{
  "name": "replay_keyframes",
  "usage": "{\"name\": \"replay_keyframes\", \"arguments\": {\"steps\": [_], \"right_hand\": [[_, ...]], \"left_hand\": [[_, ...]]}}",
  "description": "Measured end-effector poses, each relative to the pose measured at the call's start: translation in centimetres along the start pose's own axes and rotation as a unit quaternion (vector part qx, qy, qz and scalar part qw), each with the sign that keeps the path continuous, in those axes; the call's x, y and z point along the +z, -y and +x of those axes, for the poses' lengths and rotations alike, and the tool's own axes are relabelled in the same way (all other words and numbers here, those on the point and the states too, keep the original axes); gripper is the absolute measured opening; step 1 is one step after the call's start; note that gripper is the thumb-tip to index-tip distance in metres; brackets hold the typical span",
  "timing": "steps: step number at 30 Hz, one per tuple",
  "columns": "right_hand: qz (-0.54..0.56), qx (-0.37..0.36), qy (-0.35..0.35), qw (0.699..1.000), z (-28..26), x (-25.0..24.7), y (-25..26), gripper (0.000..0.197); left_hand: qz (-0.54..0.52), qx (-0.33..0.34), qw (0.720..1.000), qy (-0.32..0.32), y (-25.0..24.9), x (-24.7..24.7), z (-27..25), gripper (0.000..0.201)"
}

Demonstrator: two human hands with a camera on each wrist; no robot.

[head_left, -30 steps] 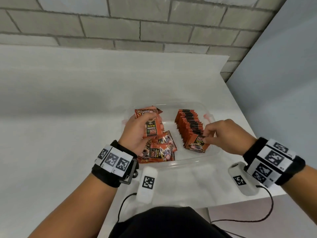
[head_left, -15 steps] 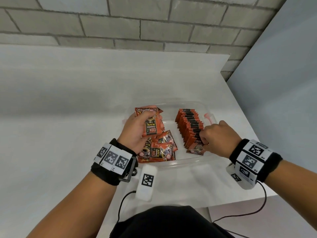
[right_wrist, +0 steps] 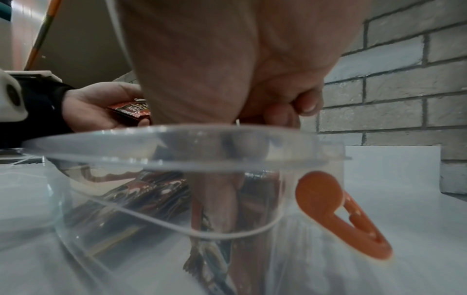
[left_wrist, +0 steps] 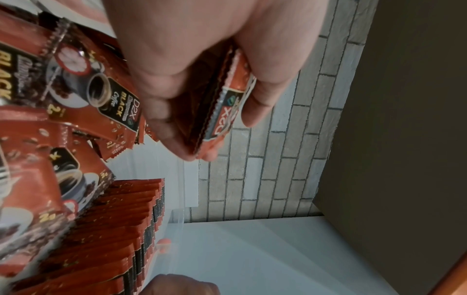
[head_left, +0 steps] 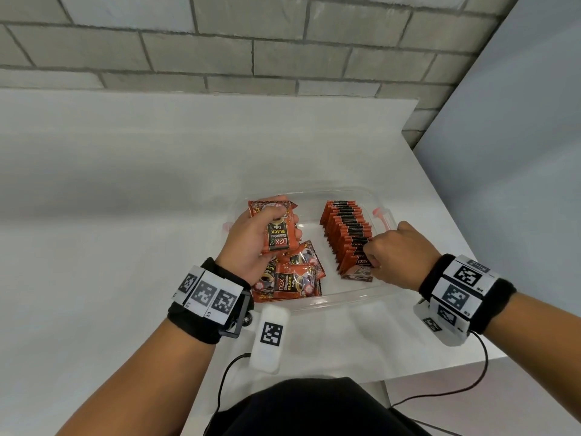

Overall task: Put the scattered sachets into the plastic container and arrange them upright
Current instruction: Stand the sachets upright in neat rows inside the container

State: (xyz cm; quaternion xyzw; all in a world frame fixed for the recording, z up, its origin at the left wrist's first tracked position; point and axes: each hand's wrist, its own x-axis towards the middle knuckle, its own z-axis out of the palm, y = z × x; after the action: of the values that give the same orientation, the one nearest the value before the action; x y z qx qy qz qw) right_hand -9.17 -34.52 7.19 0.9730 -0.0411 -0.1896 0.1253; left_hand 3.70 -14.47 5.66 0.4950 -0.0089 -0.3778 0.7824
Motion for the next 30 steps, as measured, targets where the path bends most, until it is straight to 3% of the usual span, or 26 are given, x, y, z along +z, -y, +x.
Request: {"name": "replay_keyframes", "arguments": {"steps": [6, 10, 12, 14, 17, 22, 25, 28, 30], "right_hand": [[0.028, -0.003, -0.011, 1.000, -0.2, -0.4, -0.2, 0.016], [0.135, 0.043, -0.039, 0.989, -0.6, -1.1, -1.1, 0.023], [0.254, 0.064, -0.071, 0.963, -1.0, -1.8, -1.5, 0.021], [0.408, 0.078, -0.110, 0.903, -1.2, -2.7, -1.4, 0.016], [0.515, 0.069, -0.126, 0.845, -0.8, -3.7, -0.6, 0.018], [0.572, 0.015, -0.117, 0.812, 0.1, -3.5, 0.8, 0.047], [0.615, 0.004, -0.132, 0.777, 0.2, -3.3, 1.1, 0.037], [0.623, 0.014, -0.169, 0.764, 0.1, -3.5, 0.9, 0.019], [0.634, 0.019, -0.186, 0.750, -0.1, -3.6, 0.6, 0.018]], "left_hand": [[0.003, -0.012, 1.000, 0.005, 0.2, 0.2, 0.0, 0.021], [-0.006, -0.033, 0.999, 0.020, 0.3, 0.6, -0.2, 0.024], [0.012, -0.034, 0.999, 0.029, 0.4, 0.9, -0.3, 0.023], [0.035, -0.027, 0.998, 0.042, 0.5, 1.4, -0.3, 0.022], [0.068, -0.019, 0.995, 0.077, 0.7, 2.2, -0.6, 0.019], [0.101, -0.009, 0.987, 0.128, 1.0, 3.4, -1.3, 0.030], [0.106, 0.001, 0.987, 0.120, 1.0, 3.6, -1.5, 0.033], [0.090, -0.026, 0.990, 0.108, 0.8, 3.5, -1.8, 0.044], [0.068, -0.047, 0.991, 0.106, 0.6, 3.4, -1.8, 0.044]]}}
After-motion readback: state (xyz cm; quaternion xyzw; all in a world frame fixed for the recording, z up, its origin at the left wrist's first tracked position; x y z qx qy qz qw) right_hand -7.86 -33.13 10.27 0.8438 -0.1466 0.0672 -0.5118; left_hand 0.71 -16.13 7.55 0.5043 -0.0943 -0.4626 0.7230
